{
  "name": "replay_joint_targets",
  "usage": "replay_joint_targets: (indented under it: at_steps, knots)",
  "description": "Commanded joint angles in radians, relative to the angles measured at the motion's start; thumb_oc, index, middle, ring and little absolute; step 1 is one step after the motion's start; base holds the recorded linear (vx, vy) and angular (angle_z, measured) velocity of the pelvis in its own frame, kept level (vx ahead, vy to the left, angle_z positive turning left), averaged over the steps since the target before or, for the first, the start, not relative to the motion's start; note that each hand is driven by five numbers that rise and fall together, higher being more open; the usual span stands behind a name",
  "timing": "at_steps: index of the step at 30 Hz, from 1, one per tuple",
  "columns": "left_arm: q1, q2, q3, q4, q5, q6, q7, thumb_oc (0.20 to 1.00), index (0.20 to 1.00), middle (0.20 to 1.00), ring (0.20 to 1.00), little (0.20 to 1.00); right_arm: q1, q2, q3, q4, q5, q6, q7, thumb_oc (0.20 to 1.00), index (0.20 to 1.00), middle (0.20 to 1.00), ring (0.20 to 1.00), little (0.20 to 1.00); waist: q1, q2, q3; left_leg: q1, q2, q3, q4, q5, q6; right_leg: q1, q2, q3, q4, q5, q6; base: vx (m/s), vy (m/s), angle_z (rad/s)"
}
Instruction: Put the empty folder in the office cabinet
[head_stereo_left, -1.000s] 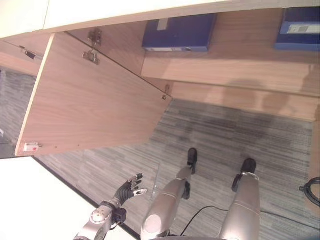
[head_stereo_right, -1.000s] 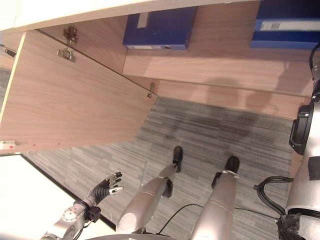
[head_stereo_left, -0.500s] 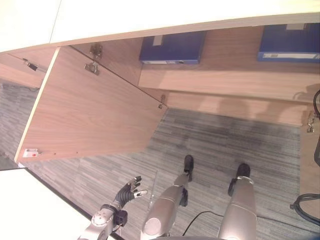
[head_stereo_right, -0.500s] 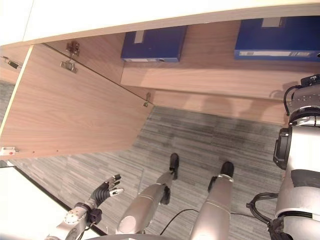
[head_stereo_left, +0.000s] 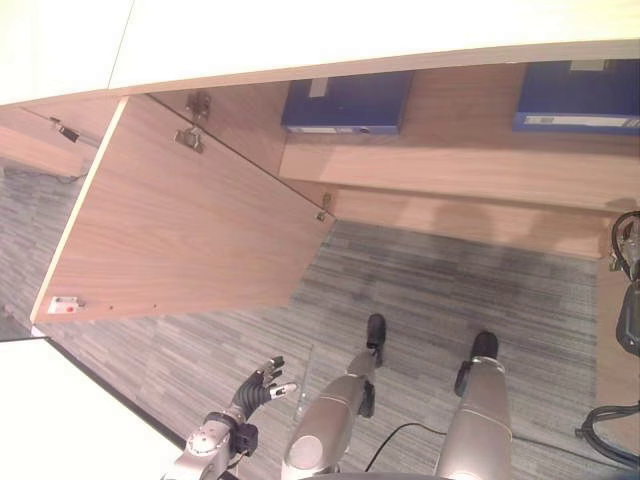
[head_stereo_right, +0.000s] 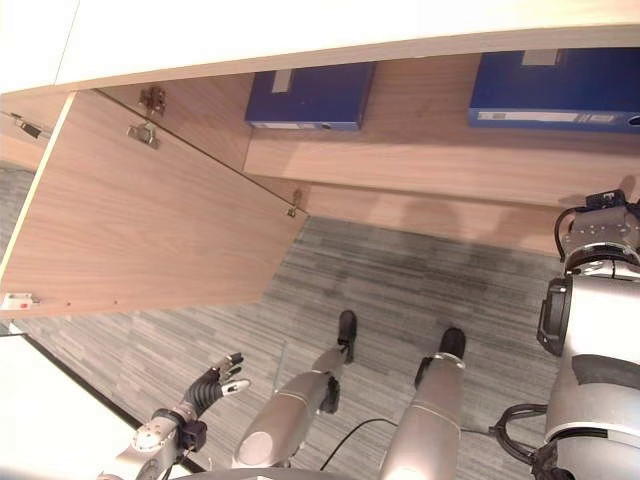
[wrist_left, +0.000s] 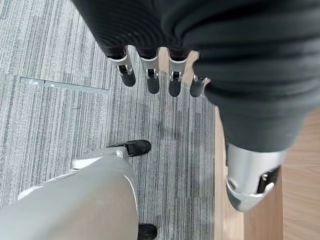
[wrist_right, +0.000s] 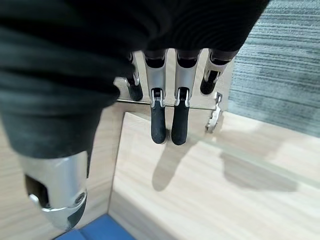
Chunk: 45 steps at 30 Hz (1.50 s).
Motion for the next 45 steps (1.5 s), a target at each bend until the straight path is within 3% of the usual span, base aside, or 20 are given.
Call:
replay_joint_targets:
  at_steps: [1,15,23,24,28,29,34,41,45]
  knots:
    - [-0.035,-0.007,0.011,0.027,-0.02,-0.014,0.003,1.0,1.0,1.0,1.0,1.0,-0.039,-0.042,0.042,-0.038,-0.022,-0.012,0.01,1.0,1.0,1.0,1.0,1.0,0.034,-0.001,0.038,0.104,0.018,-0.036,0.016,-0.179,-0.004,0.11,0.029,-0.024,-0.091,-0.016,0.058,0.0,0.0,0.0]
    - [-0.06,-0.04,0.042,0.06,-0.045,-0.006,-0.021,1.0,1.0,1.0,1.0,1.0,0.232,0.062,-0.112,-0.103,0.008,-0.085,0.082,1.0,1.0,1.0,1.0,1.0,0.032,-0.052,0.007,0.171,0.033,-0.054,0.004,-0.182,0.001,0.241,0.047,-0.059,-0.186,0.027,0.069,0.0,-0.008,0.02]
    - [-0.057,-0.074,0.111,0.157,-0.039,0.002,-0.022,1.0,1.0,1.0,1.0,1.0,0.43,0.281,-0.17,-0.196,0.007,-0.144,0.145,1.0,1.0,1.0,1.0,1.0,0.002,-0.12,-0.032,0.246,0.054,-0.047,-0.023,-0.185,0.006,0.362,0.076,-0.073,-0.295,0.067,0.074,0.03,-0.013,-0.04]
    - [-0.056,-0.089,0.143,0.199,-0.035,0.005,-0.022,1.0,1.0,1.0,1.0,1.0,0.505,0.373,-0.162,-0.237,-0.012,-0.159,0.172,1.0,1.0,1.0,1.0,1.0,-0.016,-0.148,-0.052,0.282,0.061,-0.036,-0.034,-0.187,0.006,0.408,0.088,-0.07,-0.337,0.076,0.073,0.04,0.001,-0.1]
    - [-0.048,-0.098,0.169,0.228,-0.032,0.006,-0.025,1.0,1.0,1.0,1.0,1.0,0.571,0.439,-0.15,-0.288,-0.028,-0.171,0.192,1.0,1.0,1.0,1.0,1.0,-0.034,-0.169,-0.066,0.315,0.067,-0.025,-0.045,-0.187,0.003,0.449,0.097,-0.067,-0.377,0.088,0.074,0.04,0.002,-0.17]
    - [-0.035,-0.114,0.222,0.277,-0.029,0.0,-0.025,1.0,1.0,1.0,1.0,1.0,0.683,0.534,-0.084,-0.405,-0.104,-0.18,0.234,1.0,1.0,1.0,1.0,1.0,-0.059,-0.205,-0.093,0.357,0.073,-0.003,-0.053,-0.192,0.001,0.503,0.114,-0.061,-0.442,0.111,0.074,0.06,-0.01,-0.15]
    - [-0.013,-0.138,0.313,0.346,0.004,-0.012,-0.025,1.0,1.0,1.0,1.0,1.0,0.912,0.614,0.009,-0.642,-0.259,-0.175,0.326,1.0,1.0,1.0,1.0,1.0,-0.099,-0.241,-0.141,0.416,0.082,0.027,-0.062,-0.197,-0.001,0.575,0.129,-0.05,-0.51,0.141,0.078,0.06,0.002,-0.3]
    - [0.017,-0.145,0.413,0.436,0.093,-0.026,-0.046,1.0,1.0,1.0,1.0,1.0,1.17,0.571,0.146,-0.85,-0.575,-0.112,0.465,1.0,1.0,1.0,1.0,1.0,-0.135,-0.278,-0.218,0.497,0.088,0.055,-0.068,-0.214,-0.002,0.666,0.134,-0.05,-0.561,0.16,0.084,0.04,0.003,-0.12]
    - [0.031,-0.146,0.426,0.442,0.122,-0.03,-0.046,1.0,1.0,1.0,1.0,1.0,1.225,0.557,0.192,-0.891,-0.653,-0.096,0.501,1.0,1.0,1.0,1.0,1.0,-0.135,-0.285,-0.231,0.519,0.089,0.062,-0.068,-0.218,0.0,0.69,0.133,-0.049,-0.567,0.162,0.085,0.02,0.002,-0.08]
